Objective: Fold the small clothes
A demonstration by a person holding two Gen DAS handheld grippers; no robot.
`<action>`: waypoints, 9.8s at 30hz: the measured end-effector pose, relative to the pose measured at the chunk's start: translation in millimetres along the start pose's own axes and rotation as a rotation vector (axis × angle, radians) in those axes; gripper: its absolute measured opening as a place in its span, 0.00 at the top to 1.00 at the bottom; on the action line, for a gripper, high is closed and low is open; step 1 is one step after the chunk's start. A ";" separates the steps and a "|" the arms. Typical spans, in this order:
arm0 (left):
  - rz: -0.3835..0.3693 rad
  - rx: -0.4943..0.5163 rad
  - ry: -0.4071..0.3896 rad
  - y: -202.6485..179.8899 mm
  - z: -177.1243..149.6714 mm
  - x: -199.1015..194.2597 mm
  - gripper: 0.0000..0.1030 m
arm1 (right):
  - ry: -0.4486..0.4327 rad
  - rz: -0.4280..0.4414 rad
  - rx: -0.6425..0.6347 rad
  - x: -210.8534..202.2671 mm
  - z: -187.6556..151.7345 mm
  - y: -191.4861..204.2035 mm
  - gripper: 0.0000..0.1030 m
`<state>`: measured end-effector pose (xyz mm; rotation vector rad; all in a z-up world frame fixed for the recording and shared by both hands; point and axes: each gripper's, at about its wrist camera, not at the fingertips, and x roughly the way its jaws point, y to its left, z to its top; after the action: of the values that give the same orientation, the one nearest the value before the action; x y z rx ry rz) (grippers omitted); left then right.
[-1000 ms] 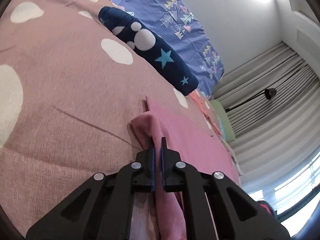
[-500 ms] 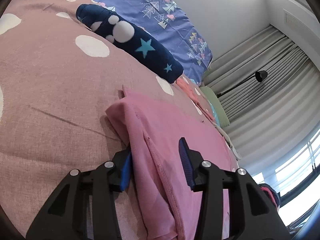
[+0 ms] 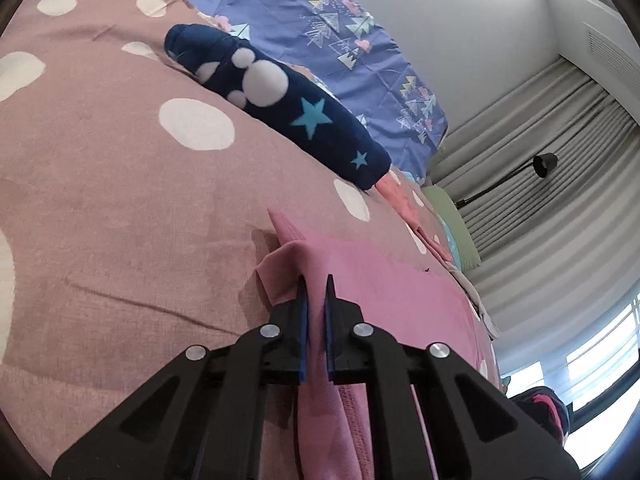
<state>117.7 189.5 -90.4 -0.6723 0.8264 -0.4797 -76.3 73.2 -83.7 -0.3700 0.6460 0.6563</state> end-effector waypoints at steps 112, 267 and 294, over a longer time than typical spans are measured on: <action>0.464 0.720 0.206 -228.2 -247.4 60.3 0.22 | 0.057 -0.242 0.873 -152.6 -200.5 -301.9 0.96; 0.168 0.447 0.238 -208.6 -105.3 173.0 0.71 | 0.070 0.104 0.802 -58.7 -128.6 -405.8 0.75; 0.162 0.975 -0.183 -470.6 3.5 140.3 0.75 | -0.424 -0.298 0.538 -264.0 29.1 -466.6 0.81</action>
<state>142.4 -224.6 172.5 0.2494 0.3837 -0.5895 85.1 -373.8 166.0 0.1731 0.3296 0.2433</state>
